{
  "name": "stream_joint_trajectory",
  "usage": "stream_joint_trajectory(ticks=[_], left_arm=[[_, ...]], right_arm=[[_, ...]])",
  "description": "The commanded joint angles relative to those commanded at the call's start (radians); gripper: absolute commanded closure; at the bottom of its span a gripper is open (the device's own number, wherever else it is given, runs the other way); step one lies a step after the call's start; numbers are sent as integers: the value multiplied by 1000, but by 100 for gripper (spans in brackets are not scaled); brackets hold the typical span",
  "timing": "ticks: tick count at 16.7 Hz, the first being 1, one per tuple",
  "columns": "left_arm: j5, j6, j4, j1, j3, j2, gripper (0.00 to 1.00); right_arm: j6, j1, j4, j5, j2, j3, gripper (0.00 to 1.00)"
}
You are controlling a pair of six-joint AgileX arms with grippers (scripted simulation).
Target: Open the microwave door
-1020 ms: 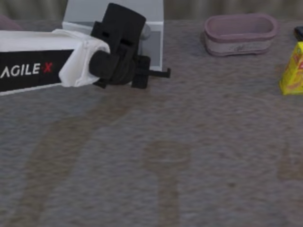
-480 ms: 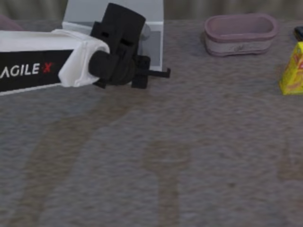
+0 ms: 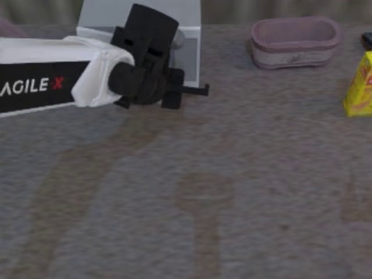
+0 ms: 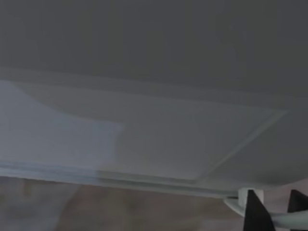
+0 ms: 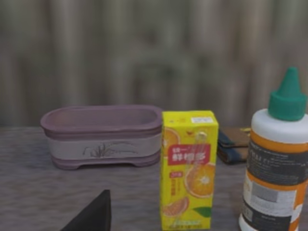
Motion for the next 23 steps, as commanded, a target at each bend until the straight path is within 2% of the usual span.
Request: stream_joint_trajectory(ticks=[4, 12, 23], left_arm=[[0, 0, 0, 0, 0, 0, 100], [46, 55, 24, 15, -50, -36, 100], [47, 57, 24, 16, -51, -36, 100]], right_arm=[[0, 0, 0, 0, 0, 0, 0], [0, 0, 0, 0, 0, 0, 0], [0, 0, 0, 0, 0, 0, 0]])
